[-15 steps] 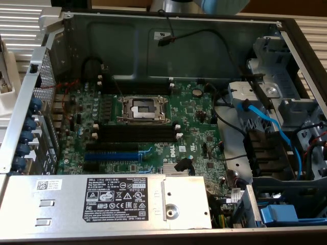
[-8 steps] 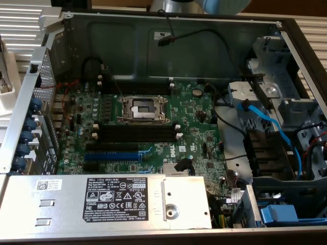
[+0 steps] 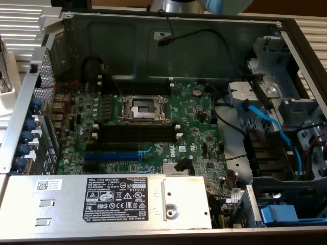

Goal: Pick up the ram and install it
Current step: 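Pick up the ram and move it above insertion slot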

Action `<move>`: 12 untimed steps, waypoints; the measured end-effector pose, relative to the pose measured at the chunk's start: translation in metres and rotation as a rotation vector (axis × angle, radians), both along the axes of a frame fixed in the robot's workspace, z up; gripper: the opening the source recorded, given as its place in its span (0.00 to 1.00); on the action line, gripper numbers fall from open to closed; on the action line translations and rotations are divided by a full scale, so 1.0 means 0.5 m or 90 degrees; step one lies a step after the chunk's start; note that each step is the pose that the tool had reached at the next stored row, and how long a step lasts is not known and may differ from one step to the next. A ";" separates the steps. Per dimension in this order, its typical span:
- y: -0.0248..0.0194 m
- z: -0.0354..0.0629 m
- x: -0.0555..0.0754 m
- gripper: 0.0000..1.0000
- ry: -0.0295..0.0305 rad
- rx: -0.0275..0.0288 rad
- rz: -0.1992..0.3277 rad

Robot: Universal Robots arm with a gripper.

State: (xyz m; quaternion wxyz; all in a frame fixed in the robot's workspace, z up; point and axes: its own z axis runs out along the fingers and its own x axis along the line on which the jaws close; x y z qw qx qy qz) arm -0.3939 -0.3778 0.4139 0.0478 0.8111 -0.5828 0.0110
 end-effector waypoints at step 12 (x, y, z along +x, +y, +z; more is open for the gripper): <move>-0.0118 0.033 0.109 0.12 0.0044 -0.0003 0.000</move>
